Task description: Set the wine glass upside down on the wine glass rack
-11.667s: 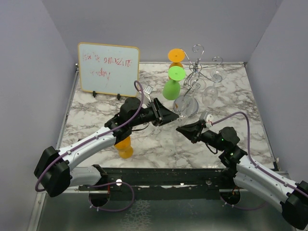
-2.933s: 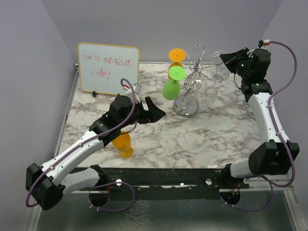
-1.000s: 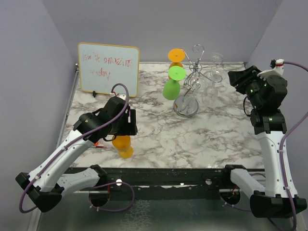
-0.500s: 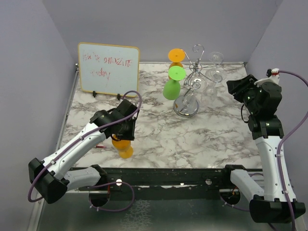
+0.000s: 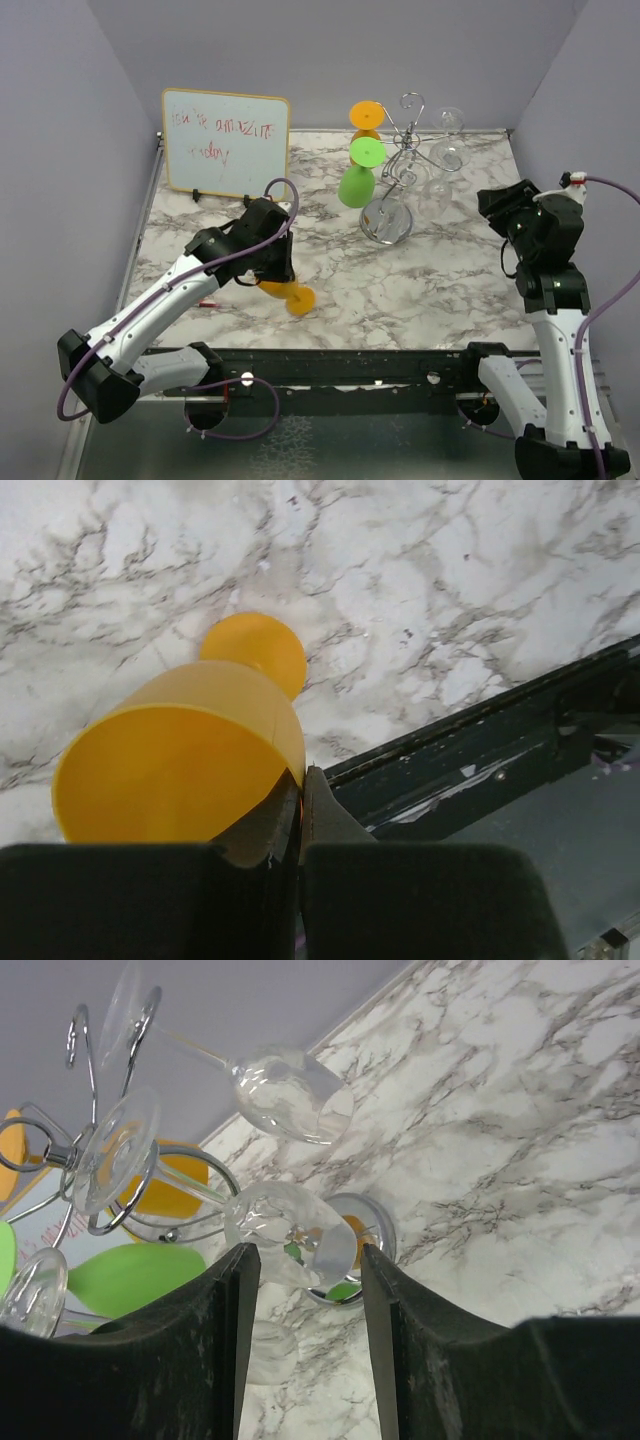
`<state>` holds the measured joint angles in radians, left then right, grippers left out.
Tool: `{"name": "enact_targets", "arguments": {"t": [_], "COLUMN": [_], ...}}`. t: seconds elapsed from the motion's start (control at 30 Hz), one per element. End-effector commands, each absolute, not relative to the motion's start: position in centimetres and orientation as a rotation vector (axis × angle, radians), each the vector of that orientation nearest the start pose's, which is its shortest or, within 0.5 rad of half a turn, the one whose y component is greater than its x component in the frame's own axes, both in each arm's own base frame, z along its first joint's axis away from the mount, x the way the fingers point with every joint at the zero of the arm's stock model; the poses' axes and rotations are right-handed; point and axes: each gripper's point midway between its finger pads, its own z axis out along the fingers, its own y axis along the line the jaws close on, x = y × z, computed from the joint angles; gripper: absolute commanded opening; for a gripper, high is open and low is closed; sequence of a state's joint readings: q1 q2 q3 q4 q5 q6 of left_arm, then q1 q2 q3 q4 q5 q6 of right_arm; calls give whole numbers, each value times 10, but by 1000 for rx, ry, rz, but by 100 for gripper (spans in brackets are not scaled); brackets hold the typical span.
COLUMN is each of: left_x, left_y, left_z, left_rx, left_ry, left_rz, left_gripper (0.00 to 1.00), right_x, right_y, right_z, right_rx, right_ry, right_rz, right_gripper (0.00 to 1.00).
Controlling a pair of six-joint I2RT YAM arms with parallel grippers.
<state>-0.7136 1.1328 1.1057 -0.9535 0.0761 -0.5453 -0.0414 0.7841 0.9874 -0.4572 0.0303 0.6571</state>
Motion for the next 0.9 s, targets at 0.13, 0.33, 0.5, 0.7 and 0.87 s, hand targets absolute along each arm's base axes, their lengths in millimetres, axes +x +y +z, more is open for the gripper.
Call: {"name": "enact_targets", "arguments": {"t": [0.13,0.33,0.5,0.7,0.87], "left_x": [199,216,220,213,213], "left_y": [-252,-269,-284,-312,-327], "left_z": [238,246,246,243,230], "left_rx": [259,211,223,243,233], "left_ry": [2359,2246,2212,2178,2148], "left_rz": [-911,-969,-1007,-1068,-1024], "left_gripper": [0,0,0,0,0], "right_x": [255,241,231,219,210], "right_y": [-11,17,45,74,101], "right_z": [309,291,264,227,185], "right_rx": [827,840,891,1001,1153], "right_ry": [1638,1720,1788,1856,1925], "right_rz": [363,533,725,949,1182], "right_gripper": [54,54,54,54,54]}}
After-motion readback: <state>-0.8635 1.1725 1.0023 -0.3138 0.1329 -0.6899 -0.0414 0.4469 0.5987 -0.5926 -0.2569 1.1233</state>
